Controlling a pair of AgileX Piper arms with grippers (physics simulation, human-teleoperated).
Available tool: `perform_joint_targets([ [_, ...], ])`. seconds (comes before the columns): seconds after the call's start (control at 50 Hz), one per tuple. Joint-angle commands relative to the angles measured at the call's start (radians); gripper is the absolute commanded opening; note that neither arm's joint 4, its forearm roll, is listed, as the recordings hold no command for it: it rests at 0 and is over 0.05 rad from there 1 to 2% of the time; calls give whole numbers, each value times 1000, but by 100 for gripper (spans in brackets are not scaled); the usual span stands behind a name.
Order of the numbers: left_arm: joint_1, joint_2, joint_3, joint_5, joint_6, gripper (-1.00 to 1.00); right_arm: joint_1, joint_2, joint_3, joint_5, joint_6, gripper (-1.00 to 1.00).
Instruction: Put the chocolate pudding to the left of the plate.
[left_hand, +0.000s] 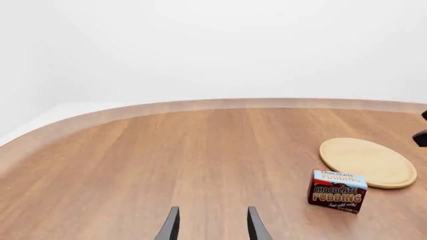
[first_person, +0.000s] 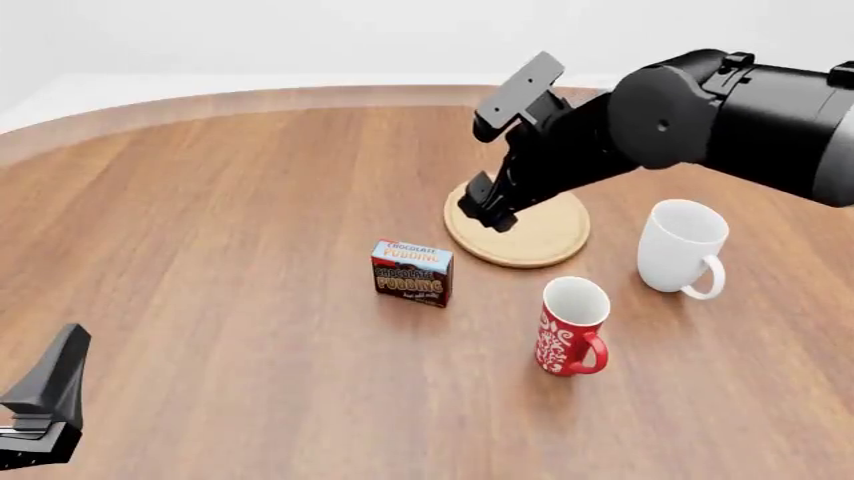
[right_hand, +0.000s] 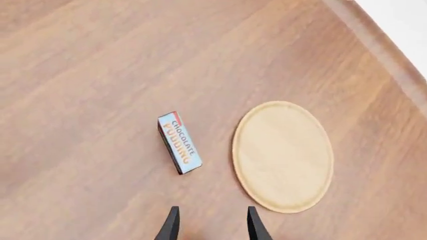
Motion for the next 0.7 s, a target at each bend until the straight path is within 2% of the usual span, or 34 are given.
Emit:
perform_joint_targets([
  [0.02,0,0,0,0,0,100,26,67,-27,-22,12,100],
  [0.5,0,0,0,0,0,100,41,158,-73,-19,8,100],
  [0.56,0,0,0,0,0,100,18,176,-92,-5,-27,100],
  [0.7,0,0,0,0,0,100,14,212,-137,13,-43,100],
])
